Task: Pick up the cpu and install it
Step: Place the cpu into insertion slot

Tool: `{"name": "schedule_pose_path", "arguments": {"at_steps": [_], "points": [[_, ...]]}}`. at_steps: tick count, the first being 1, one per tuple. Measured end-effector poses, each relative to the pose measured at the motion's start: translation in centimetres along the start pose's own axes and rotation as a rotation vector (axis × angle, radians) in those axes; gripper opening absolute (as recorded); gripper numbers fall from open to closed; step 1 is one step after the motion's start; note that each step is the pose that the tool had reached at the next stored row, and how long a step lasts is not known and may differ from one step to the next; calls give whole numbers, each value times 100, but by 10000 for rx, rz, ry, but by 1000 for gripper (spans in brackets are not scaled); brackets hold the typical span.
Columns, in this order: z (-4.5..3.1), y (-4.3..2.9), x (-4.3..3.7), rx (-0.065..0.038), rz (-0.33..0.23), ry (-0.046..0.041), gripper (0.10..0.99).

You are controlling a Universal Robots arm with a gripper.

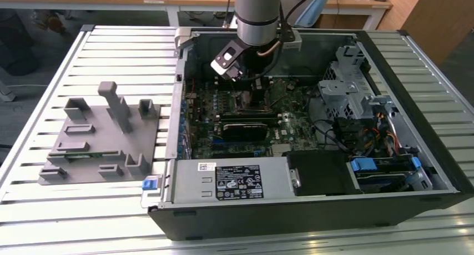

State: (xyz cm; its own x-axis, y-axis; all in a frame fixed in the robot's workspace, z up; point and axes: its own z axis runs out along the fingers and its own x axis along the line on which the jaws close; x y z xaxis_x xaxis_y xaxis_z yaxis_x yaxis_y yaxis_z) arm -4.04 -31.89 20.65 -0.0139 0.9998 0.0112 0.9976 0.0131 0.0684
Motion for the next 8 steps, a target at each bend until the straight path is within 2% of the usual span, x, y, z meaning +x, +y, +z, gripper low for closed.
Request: {"name": "schedule_pose_path", "arguments": {"at_steps": [8], "points": [[42,-6,-1,0,18,-1,533]]}}
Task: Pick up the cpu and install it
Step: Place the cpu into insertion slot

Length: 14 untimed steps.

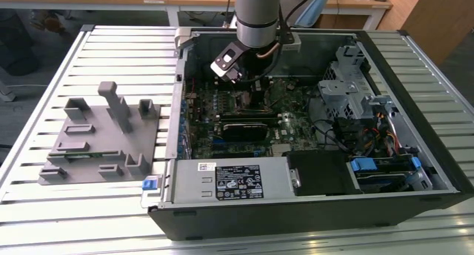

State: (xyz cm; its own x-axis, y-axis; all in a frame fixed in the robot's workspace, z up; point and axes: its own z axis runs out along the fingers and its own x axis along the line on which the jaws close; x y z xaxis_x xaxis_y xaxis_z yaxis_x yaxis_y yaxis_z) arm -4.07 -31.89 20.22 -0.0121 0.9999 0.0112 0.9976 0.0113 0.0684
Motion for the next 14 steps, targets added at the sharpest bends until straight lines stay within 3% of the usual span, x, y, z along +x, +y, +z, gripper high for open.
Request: {"name": "schedule_pose_path", "arguments": {"at_steps": [14], "points": [[45,-3,0,-1,55,-4,533]]}}
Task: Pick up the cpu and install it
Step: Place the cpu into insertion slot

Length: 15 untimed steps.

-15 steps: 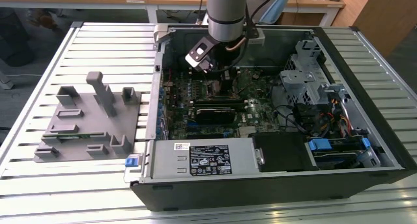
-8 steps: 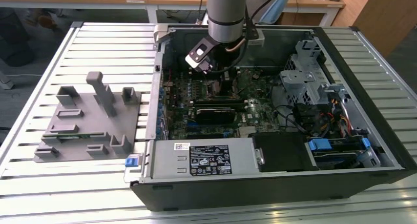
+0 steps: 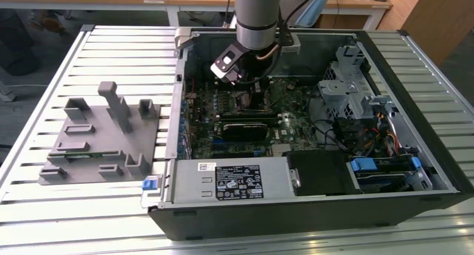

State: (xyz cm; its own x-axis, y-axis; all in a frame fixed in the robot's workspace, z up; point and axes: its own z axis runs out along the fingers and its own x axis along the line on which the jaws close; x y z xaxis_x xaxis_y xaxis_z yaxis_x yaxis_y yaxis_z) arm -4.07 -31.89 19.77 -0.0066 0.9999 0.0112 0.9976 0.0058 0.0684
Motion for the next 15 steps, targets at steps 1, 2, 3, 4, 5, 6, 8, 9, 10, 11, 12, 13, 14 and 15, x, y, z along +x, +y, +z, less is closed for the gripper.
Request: {"name": "schedule_pose_path", "arguments": {"at_steps": [1,2,3,4,5,6,8,9,10,11,12,13,14,15], "points": [[4,0,0,0,0,0,533],[7,-1,0,0,0,0,533],[11,-1,0,0,0,0,533],[14,-1,0,1,0,-1,533],[17,-1,0,1,0,-1,533],[20,-2,-1,1,0,-1,533],[21,-2,0,2,0,-2,533],[21,-2,0,1,0,-1,533],[22,-2,0,1,0,-1,533],[22,-2,0,0,0,0,533],[22,-2,0,0,1,0,533],[22,-2,0,0,1,0,533],[22,-2,0,1,0,-1,533],[22,-2,0,1,0,-1,533]]}}
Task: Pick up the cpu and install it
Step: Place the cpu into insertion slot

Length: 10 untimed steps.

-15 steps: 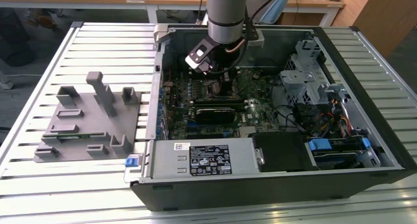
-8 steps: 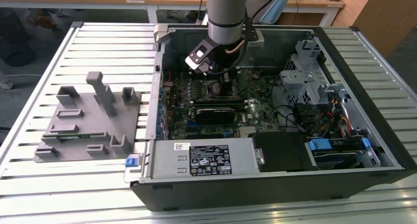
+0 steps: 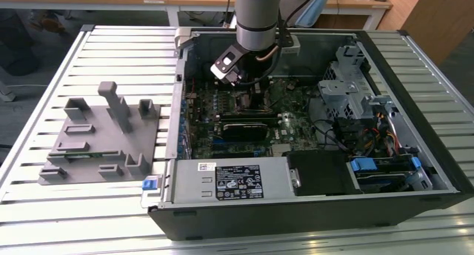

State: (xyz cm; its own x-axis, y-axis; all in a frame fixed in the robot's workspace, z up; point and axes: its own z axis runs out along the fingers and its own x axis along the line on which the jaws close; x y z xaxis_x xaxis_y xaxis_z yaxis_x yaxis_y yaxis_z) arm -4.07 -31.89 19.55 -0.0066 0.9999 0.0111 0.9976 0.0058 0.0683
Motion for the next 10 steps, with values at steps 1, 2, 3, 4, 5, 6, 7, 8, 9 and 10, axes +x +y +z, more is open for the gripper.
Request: {"name": "schedule_pose_path", "arguments": {"at_steps": [1,2,3,4,5,6,7,8,9,10], "points": [[0,0,0,0,0,0,533],[0,0,0,0,0,0,533],[1,0,0,-1,0,1,533],[1,0,0,0,1,1,533],[1,0,0,-1,1,1,533],[1,0,0,-1,0,3,533],[1,0,0,-1,0,2,545],[1,0,0,-1,0,1,545],[1,0,0,-1,0,1,608],[2,0,0,-1,0,1,608]]}}
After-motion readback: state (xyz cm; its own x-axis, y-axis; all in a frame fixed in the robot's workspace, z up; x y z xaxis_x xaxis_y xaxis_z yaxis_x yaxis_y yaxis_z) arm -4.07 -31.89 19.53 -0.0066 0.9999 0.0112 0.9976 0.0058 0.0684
